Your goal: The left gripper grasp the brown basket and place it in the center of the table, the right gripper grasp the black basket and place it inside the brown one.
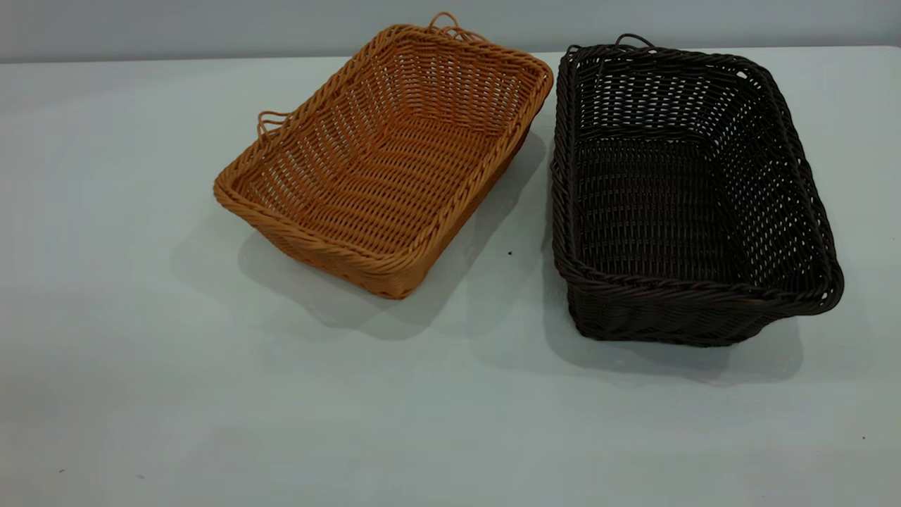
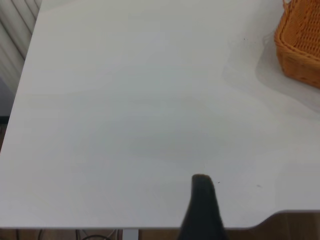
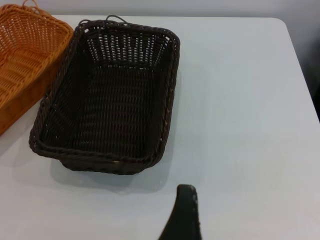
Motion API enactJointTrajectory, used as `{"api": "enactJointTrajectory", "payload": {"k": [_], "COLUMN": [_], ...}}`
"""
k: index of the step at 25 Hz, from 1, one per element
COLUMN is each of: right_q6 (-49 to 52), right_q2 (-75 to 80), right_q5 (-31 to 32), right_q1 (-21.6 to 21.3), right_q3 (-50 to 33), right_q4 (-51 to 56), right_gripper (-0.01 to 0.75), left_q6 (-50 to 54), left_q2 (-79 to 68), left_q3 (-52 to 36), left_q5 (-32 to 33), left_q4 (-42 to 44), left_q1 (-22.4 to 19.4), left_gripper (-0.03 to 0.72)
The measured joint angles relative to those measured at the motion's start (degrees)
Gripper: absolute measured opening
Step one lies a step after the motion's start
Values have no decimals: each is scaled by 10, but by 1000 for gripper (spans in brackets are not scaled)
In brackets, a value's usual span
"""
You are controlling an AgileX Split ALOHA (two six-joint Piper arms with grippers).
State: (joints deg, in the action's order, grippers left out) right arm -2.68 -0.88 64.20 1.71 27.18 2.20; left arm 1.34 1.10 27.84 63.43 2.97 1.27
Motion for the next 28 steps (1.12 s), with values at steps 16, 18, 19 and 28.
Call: {"api": "enactJointTrajectory", "payload": {"k": [16, 18, 19, 28], "right_q6": [0, 0, 0, 16], "right_q2": [0, 0, 0, 0], "right_q5": [0, 0, 0, 0], "right_q1": [0, 0, 0, 0], "right_q3": [0, 0, 0, 0], "right_q4": [0, 0, 1, 12], "right_gripper": [590, 590, 590, 590], "left_q6": [6, 6, 6, -74], "left_q2": [-77, -142, -171, -500], "left_q3": [52, 79, 89, 142], "left_q5": [-14, -34, -54, -314], "left_q4": [-3, -9, -11, -67], "left_q1": [0, 0, 0, 0], "left_gripper": [524, 524, 524, 524]}}
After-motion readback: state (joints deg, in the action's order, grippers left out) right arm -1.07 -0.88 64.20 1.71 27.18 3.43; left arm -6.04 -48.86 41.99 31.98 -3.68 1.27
